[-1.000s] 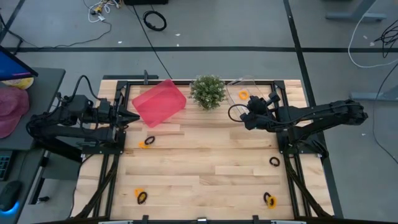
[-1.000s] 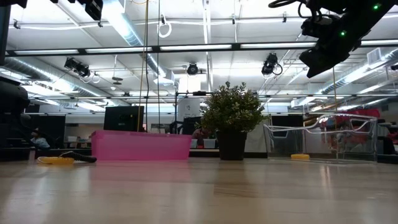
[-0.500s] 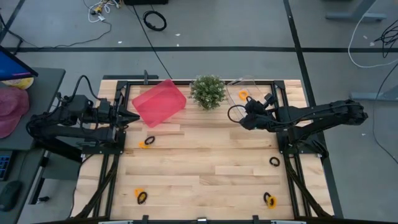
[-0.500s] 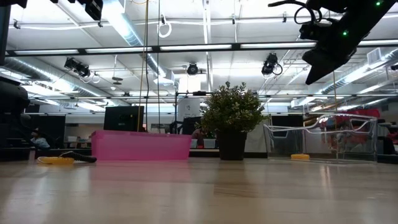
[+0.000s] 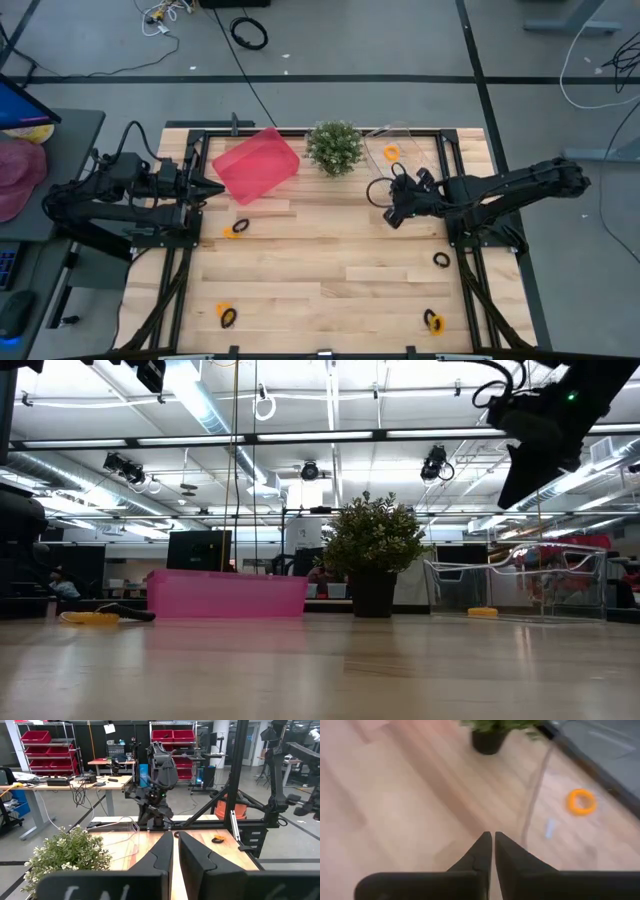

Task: Sort spring keychains
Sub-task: Put the yellow spring keychain into the transparent bin

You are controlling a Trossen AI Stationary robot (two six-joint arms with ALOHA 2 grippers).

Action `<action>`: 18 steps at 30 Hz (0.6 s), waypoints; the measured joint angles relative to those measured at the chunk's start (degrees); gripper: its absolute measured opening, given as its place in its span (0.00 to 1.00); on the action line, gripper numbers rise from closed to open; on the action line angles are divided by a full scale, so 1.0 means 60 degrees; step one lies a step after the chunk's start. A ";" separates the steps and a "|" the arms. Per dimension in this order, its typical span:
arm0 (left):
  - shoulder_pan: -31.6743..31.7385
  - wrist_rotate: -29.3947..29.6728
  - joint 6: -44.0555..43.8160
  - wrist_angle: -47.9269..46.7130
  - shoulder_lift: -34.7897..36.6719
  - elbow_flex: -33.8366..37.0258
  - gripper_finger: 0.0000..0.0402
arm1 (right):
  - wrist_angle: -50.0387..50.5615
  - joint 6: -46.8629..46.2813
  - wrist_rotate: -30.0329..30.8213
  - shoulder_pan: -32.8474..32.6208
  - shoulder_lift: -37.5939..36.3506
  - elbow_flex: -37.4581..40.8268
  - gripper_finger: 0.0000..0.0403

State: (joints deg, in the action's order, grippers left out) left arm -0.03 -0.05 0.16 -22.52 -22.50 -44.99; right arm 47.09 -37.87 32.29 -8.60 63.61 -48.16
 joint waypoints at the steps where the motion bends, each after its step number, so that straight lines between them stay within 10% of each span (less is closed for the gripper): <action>1: 0.0004 0.0000 0.0002 -0.0002 0.0002 0.0002 0.07 | 0.0000 -0.0196 -0.0013 -0.0252 0.0000 0.0000 0.06; 18: 0.0000 0.0000 0.0001 0.0000 0.0001 0.0003 0.07 | -0.0722 -0.3487 0.0098 -0.4163 0.0005 0.0000 0.06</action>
State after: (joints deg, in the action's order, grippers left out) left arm -0.03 -0.05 0.17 -22.53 -22.50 -44.97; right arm 42.76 -58.79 32.88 -33.58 63.64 -48.16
